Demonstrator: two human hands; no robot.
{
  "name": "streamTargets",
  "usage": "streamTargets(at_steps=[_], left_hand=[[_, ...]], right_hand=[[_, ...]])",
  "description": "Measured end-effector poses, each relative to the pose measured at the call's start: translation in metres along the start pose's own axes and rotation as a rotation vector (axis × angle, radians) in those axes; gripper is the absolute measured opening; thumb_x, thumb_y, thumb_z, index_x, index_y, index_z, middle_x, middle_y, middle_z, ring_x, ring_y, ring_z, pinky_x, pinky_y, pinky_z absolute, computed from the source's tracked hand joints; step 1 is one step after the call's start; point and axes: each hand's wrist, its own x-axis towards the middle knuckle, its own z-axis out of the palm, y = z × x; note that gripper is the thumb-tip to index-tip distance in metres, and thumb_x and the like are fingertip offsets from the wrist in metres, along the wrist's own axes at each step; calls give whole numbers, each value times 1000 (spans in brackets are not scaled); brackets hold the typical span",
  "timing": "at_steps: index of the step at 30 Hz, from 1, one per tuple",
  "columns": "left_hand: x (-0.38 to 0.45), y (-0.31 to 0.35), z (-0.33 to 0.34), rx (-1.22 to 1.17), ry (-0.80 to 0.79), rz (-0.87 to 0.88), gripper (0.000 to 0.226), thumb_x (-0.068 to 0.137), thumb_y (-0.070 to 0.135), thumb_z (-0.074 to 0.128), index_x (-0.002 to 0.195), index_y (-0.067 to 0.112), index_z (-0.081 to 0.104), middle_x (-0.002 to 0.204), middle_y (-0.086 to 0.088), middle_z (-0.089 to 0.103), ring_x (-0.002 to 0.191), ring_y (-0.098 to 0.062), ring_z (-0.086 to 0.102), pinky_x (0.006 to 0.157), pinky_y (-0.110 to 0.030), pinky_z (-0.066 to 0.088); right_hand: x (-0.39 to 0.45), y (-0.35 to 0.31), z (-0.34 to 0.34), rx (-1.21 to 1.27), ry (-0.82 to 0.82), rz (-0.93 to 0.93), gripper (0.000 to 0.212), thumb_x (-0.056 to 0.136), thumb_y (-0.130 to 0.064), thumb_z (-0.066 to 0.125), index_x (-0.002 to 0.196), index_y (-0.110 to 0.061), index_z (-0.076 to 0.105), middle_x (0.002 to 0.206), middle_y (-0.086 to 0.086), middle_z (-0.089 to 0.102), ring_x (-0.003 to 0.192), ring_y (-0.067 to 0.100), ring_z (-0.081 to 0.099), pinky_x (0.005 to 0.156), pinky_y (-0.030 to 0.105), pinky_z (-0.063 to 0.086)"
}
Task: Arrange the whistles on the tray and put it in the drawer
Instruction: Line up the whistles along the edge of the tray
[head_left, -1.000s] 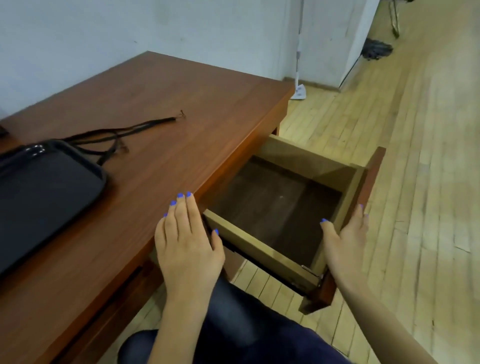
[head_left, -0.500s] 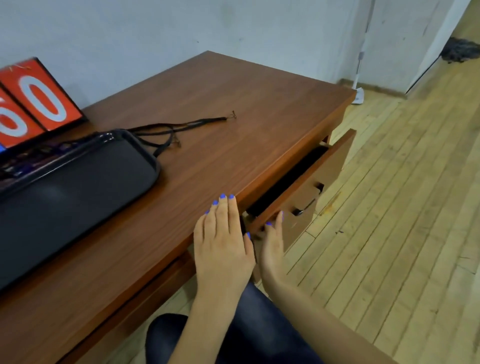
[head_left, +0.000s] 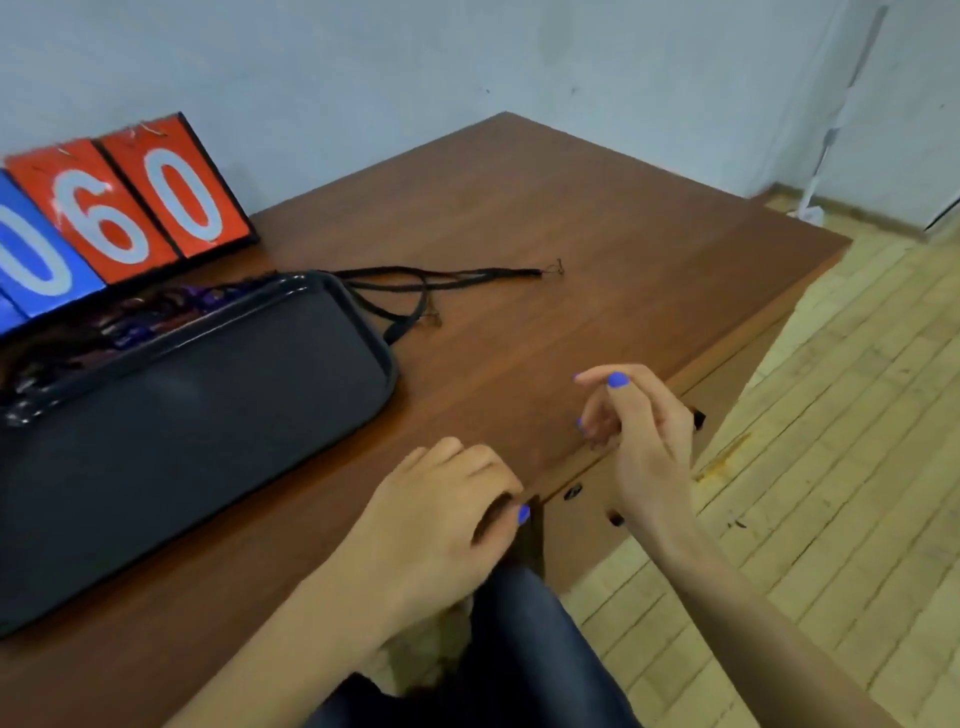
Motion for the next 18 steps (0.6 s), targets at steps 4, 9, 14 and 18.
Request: streamTargets(at_steps=[4, 9, 14, 18], left_hand=[[-9, -58, -39, -37, 3, -126, 18, 90, 41, 46, 93, 36, 64, 86, 25, 55, 74, 9, 46, 66, -8, 31], [-52, -162, -61, 168, 262, -400, 22, 82, 37, 48, 86, 29, 68, 87, 14, 67, 80, -13, 61, 72, -30, 42], [-115, -245, -56, 248, 365, -899, 22, 83, 24, 56, 103, 22, 65, 112, 1, 63, 111, -26, 52, 92, -45, 34], [-124, -260, -50, 128, 189, -1116, 50, 93, 40, 41, 138, 22, 33, 151, -8, 22, 138, -35, 16, 108, -48, 19]], right_hand=[[32, -34, 41, -182, -366, -149, 27, 90, -32, 41, 87, -24, 66, 69, 2, 61, 58, 17, 56, 51, 31, 45], [41, -61, 94, -714, -929, -311, 22, 96, -32, 44, 112, -38, 58, 89, -27, 56, 90, -6, 52, 74, 9, 41], [40, -66, 175, -1027, -1164, -394, 34, 96, -36, 42, 130, -35, 48, 127, -14, 51, 120, 5, 40, 102, 24, 34], [46, -61, 253, -1022, -1286, -322, 38, 95, -37, 46, 132, -31, 47, 135, -6, 46, 127, 13, 37, 107, 35, 33]])
